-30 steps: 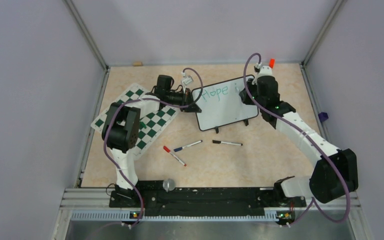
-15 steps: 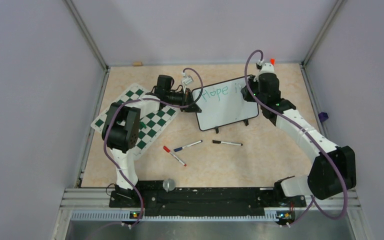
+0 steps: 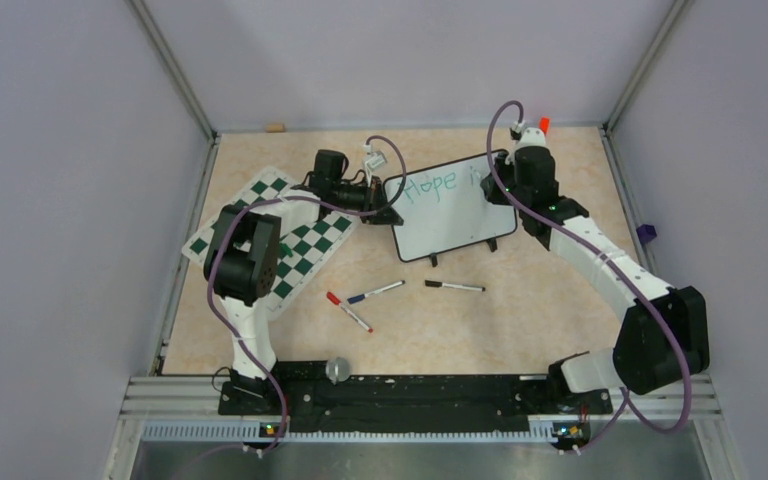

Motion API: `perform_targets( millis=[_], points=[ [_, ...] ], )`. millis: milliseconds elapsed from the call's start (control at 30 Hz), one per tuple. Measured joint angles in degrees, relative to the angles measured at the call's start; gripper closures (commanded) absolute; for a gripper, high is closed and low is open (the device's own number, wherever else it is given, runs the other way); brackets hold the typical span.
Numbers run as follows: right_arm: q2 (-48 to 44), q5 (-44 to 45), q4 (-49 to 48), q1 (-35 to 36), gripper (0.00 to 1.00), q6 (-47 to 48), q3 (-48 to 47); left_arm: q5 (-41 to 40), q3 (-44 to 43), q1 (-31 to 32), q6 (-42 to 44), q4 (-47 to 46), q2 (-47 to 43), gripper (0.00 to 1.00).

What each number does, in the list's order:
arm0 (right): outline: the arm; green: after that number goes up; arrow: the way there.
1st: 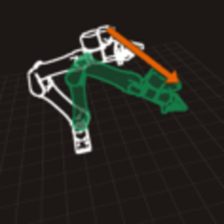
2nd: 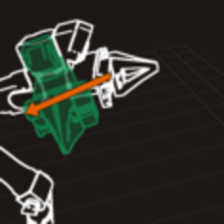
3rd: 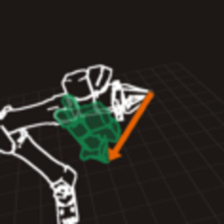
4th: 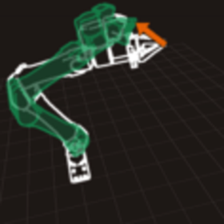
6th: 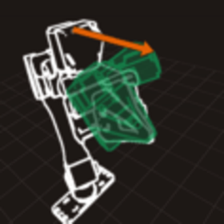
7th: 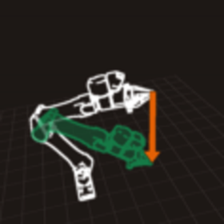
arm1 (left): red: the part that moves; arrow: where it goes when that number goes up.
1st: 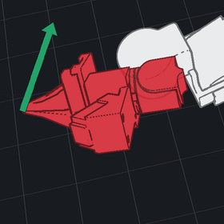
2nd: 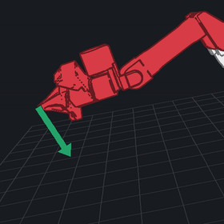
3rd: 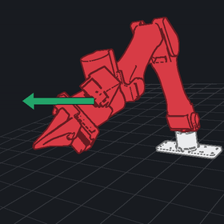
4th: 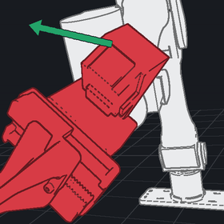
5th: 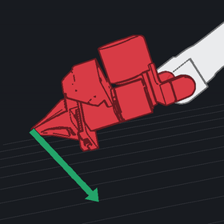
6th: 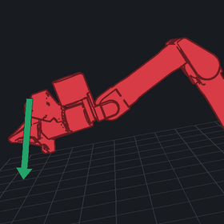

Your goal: Write a sentence on the whiteboard

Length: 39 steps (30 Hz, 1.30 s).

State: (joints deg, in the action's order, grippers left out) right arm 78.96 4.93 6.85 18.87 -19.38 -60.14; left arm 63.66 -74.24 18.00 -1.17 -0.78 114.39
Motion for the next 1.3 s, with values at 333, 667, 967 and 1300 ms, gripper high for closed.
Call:
perform_targets(
  millis=[333, 667, 967, 1300],
  points=[
    [-0.2, 0.2, -0.9, 0.0, 1.00, -0.4, 2.8, 0.0, 0.0, 0.0, -0.2, 0.2, 0.0, 1.00],
    [-0.2, 0.2, -0.4, 0.0, 1.00, -0.8, 3.8, 0.0, -0.2, 0.1, -0.4, 0.6, 0.0, 1.00],
    [0.4, 0.1, -0.5, -0.1, 1.00, -0.8, 1.1, 0.0, -0.2, 0.1, -0.3, 0.6, 0.0, 1.00],
    [0.5, 0.0, -0.9, -1.3, 1.00, -0.8, 0.7, 0.0, -0.3, 0.1, -0.2, 0.7, 0.0, 1.00]
  ],
)
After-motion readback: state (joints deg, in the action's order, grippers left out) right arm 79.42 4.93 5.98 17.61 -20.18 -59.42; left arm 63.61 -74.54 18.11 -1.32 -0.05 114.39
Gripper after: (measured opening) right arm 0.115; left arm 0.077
